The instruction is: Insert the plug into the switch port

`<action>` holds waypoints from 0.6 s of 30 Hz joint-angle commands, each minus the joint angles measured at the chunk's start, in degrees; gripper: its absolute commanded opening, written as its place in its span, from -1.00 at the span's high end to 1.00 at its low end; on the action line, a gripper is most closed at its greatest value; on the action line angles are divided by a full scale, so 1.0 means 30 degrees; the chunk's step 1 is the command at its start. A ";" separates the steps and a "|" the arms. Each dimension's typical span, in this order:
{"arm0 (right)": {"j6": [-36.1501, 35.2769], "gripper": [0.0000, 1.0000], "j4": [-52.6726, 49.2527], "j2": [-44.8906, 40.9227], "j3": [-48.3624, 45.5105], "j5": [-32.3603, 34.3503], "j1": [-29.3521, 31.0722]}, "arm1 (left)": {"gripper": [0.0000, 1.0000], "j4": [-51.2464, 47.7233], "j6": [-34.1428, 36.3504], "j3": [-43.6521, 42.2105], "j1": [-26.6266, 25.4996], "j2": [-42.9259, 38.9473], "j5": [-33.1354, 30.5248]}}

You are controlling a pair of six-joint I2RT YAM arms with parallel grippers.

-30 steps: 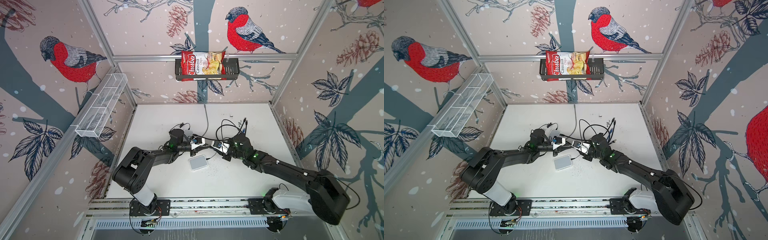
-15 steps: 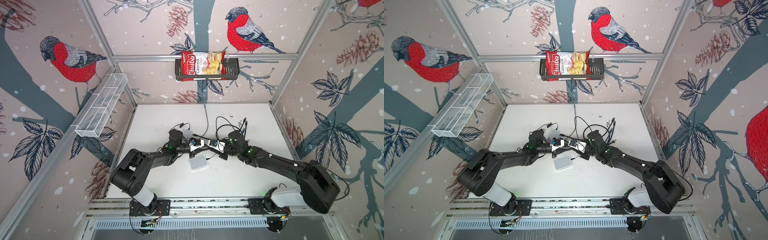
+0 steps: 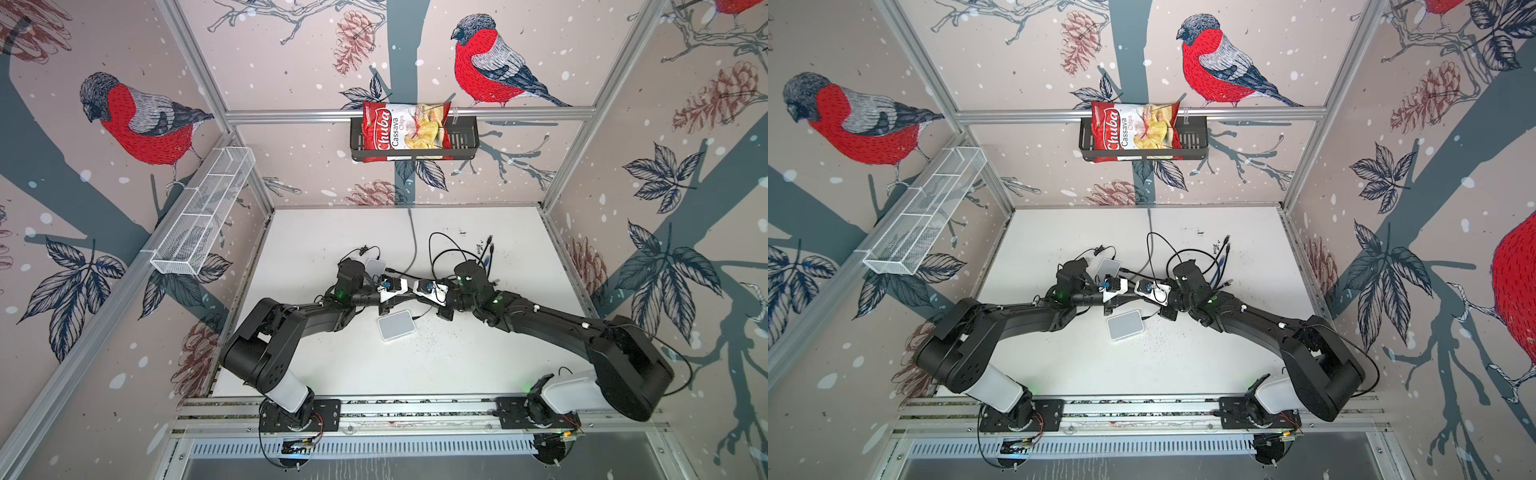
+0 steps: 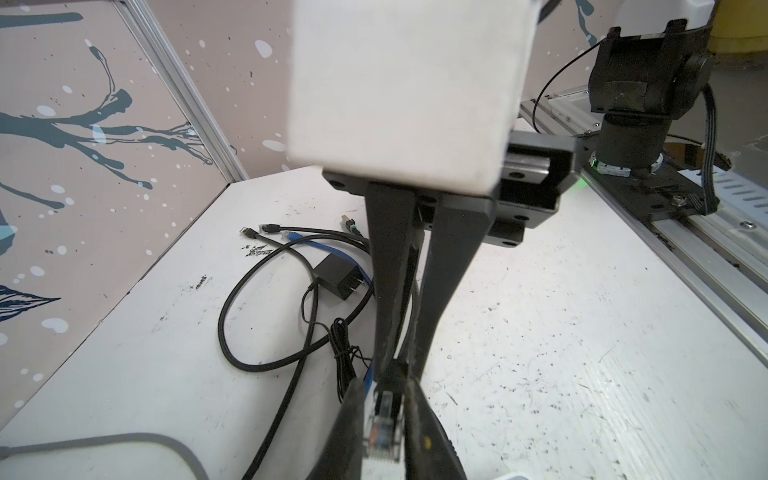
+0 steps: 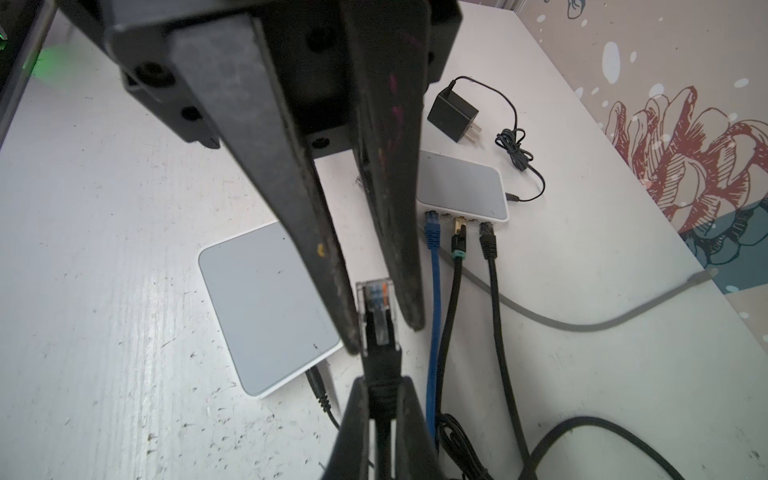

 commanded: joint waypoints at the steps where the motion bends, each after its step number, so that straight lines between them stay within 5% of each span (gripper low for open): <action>1: 0.0419 0.96 0.0762 -0.0030 0.0106 0.0752 0.0003 | 0.58 0.0817 -0.0979 -0.0216 0.0009 -0.0151 -0.0704; 3: 0.0845 0.97 0.0611 -0.0080 0.0077 0.1489 -0.0024 | 0.51 0.1718 -0.2326 -0.0625 0.0031 -0.0373 -0.2387; 8: 0.2938 0.97 0.0198 -0.0263 -0.0180 0.3724 0.0001 | -0.21 0.2205 -0.4741 -0.1373 0.0130 -0.1766 -0.5209; 10: 0.3893 0.96 -0.0133 -0.0339 -0.0315 0.4422 0.0001 | -0.95 0.1539 -0.6128 -0.1239 0.0138 -0.2291 -0.6393; 13: 0.5352 0.97 -0.0466 -0.0582 -0.0675 0.5271 0.0033 | -0.95 -0.1836 -0.8762 0.0332 0.0232 -0.2647 -0.8131; 18: 0.7662 0.97 -0.1150 -0.1118 -0.0862 0.6604 0.0117 | -0.96 -0.9091 -0.9466 0.4147 0.0284 -0.0824 -0.8351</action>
